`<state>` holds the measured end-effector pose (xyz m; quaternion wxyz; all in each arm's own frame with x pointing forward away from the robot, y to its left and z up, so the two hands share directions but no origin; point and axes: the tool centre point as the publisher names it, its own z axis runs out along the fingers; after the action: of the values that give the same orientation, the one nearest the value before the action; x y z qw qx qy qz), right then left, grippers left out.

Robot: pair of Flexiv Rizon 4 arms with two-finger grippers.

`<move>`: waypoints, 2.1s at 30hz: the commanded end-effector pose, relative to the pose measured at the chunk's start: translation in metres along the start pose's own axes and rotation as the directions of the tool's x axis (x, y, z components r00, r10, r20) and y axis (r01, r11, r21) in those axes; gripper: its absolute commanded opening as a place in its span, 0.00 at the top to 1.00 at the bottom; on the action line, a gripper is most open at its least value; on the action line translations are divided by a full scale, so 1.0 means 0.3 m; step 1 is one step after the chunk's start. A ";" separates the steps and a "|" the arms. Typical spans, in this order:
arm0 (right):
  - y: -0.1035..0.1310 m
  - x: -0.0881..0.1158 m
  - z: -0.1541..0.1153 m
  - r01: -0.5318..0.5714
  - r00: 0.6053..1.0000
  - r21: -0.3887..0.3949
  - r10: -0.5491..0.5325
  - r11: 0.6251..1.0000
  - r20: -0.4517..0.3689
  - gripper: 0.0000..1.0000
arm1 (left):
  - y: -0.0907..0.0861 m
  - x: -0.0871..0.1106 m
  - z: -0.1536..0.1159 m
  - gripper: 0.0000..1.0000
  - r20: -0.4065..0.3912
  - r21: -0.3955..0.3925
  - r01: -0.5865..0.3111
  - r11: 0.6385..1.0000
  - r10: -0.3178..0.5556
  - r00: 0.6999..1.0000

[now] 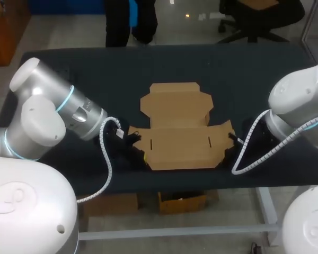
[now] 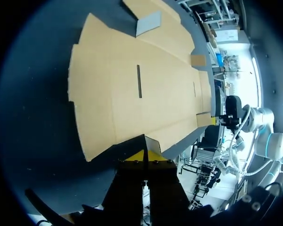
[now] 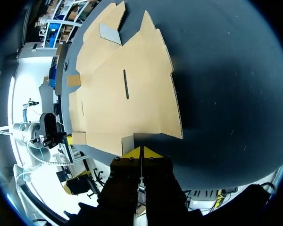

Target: Assemble the packaging by folding the flat box into shape, placing the metal phone stand inside, and closing the box properly

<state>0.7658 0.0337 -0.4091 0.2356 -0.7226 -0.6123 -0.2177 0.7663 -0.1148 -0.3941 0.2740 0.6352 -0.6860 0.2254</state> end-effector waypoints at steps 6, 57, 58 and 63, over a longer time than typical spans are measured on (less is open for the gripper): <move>-0.010 0.014 0.012 -0.008 0.999 -0.005 0.008 1.000 0.038 1.00 | -0.005 0.007 0.003 1.00 0.035 0.003 0.008 1.000 -0.008 0.999; -0.014 0.069 0.049 0.035 0.995 -0.020 -0.033 0.999 0.093 1.00 | 0.012 0.058 0.052 1.00 0.079 -0.008 -0.005 1.000 0.005 0.997; -0.016 0.071 0.050 0.037 0.995 -0.021 -0.034 0.999 0.097 1.00 | 0.013 0.058 0.052 1.00 0.080 -0.008 -0.004 1.000 0.005 0.997; -0.018 0.073 0.051 0.039 0.994 -0.023 -0.036 0.999 0.103 1.00 | 0.014 0.057 0.057 1.00 0.082 -0.008 -0.001 1.000 0.002 0.997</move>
<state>0.7657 0.0567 -0.4083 0.1964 -0.7223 -0.6338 -0.1948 0.7591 -0.1340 -0.3939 0.2499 0.6410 -0.6975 0.2002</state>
